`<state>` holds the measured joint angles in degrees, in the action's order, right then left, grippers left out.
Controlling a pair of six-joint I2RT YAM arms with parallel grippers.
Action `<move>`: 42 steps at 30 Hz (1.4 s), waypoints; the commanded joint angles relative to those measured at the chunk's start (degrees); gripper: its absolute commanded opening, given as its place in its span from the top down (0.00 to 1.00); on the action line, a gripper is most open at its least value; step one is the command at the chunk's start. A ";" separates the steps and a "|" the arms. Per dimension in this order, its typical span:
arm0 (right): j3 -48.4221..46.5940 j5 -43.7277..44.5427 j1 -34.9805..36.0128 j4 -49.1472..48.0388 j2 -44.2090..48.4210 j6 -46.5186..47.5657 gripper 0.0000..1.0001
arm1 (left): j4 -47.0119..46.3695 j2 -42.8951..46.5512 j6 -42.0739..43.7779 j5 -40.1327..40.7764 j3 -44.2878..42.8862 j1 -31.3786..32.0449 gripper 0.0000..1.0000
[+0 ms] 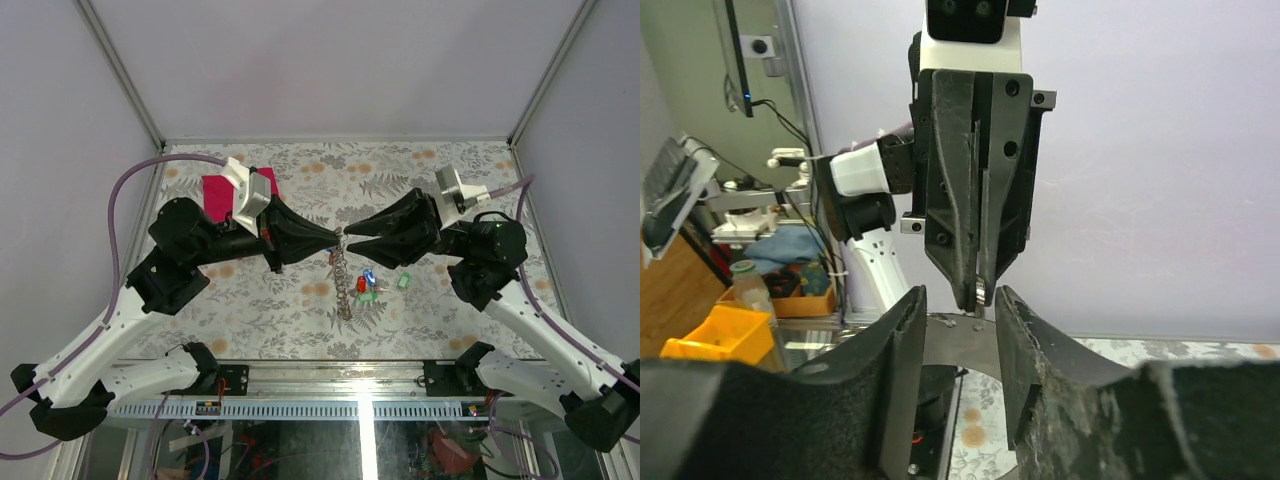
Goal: Put the keys on the keyring
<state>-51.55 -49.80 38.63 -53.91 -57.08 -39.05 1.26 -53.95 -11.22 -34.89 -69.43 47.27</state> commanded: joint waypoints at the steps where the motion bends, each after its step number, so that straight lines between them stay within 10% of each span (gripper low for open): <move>1: -2.26 3.85 0.39 17.13 6.83 15.47 0.58 | 7.21 0.23 5.16 1.12 -4.68 0.42 1.00; 14: -9.09 6.03 0.39 53.51 8.88 34.38 0.55 | 35.26 -7.81 17.80 0.16 -17.77 0.42 1.00; 26: -6.34 4.01 0.38 52.11 6.98 33.23 0.55 | 56.10 -16.55 27.02 7.51 -30.39 1.87 1.00; 42: -3.46 -5.36 0.39 41.80 0.92 27.06 0.62 | 59.31 -19.71 28.27 15.85 -31.48 8.37 1.00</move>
<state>-54.61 -49.41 38.70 -7.05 -55.18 -10.48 61.71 -74.39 15.90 -20.73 -98.04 55.13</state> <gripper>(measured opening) 0.389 0.016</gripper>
